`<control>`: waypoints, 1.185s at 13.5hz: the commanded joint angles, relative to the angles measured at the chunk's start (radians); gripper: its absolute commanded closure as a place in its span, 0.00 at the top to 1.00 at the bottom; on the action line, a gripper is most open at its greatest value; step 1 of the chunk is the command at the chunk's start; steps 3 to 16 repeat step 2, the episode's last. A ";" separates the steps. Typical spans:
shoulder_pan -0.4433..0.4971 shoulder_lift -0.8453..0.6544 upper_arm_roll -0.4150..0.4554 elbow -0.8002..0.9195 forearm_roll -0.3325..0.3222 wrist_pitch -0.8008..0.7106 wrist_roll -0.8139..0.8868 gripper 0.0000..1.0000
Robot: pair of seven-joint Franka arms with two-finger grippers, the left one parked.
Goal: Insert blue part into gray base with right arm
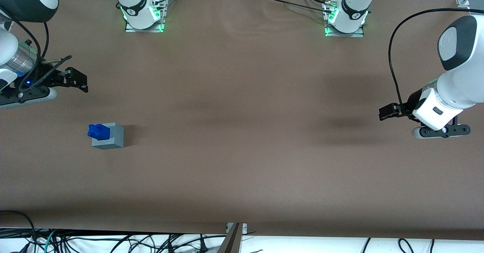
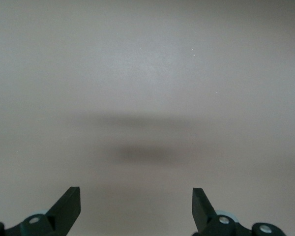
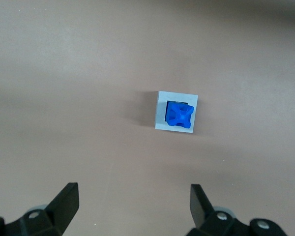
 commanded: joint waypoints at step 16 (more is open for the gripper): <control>-0.009 -0.007 0.008 0.013 -0.014 -0.017 0.009 1.00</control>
